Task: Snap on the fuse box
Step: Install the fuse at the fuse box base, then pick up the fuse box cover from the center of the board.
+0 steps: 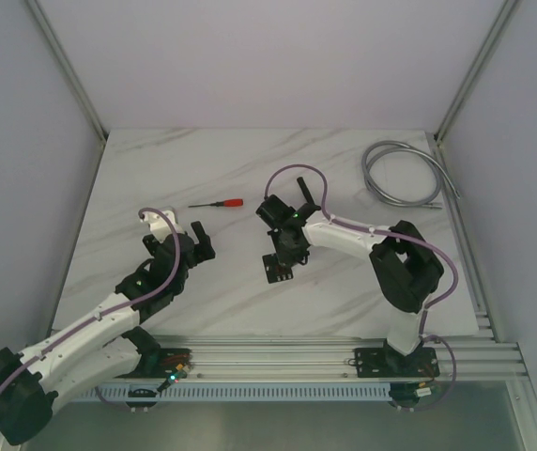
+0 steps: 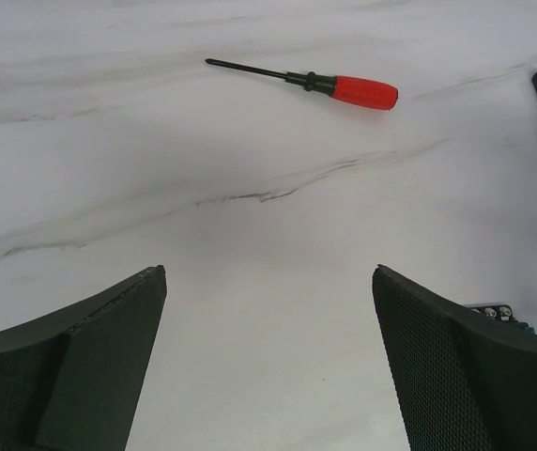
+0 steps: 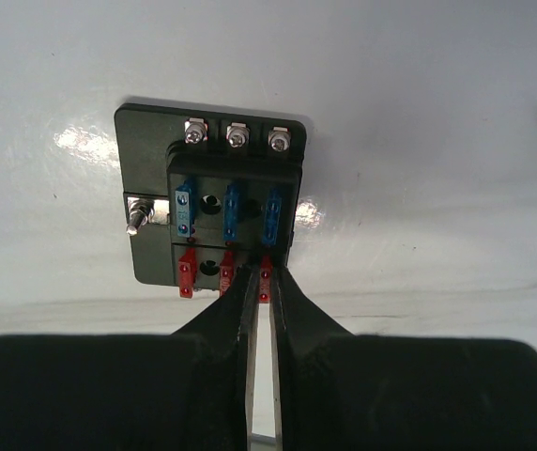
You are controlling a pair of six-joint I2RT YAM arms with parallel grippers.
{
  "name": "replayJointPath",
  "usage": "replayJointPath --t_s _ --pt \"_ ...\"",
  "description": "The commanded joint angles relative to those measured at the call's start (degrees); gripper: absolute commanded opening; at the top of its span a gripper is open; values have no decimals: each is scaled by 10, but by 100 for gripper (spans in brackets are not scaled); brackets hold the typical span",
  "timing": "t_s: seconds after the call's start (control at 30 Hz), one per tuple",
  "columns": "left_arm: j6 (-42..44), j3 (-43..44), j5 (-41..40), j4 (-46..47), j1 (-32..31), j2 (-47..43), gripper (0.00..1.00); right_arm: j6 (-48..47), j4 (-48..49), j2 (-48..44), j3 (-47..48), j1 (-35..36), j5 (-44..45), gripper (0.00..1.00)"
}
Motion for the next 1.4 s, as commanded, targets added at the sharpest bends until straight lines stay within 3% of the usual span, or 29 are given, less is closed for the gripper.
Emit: replayJointPath --t_s 0.0,0.2,0.57,0.7,0.77,0.93,1.07,1.37 --pt "-4 -5 6 -10 3 -9 100 -19 13 104 -85 -10 48 0" --pt "-6 -7 9 -10 3 -17 100 -27 25 12 -69 -9 39 3" --pt "-8 -10 10 -10 3 -24 100 -43 10 -115 -27 -18 72 51" --pt "-8 -9 10 -10 3 -21 100 -48 13 -138 -50 -71 127 65" --pt "-7 -9 10 -10 4 -19 100 -48 20 -139 -54 -112 153 78" --pt "-6 -7 10 -10 4 -14 100 -3 62 -105 -44 -220 202 91" --pt "-5 -9 5 -10 5 -14 100 -2 118 -61 -23 -271 213 96" --pt "-4 -5 5 -10 5 2 100 -169 216 42 83 -351 118 100"
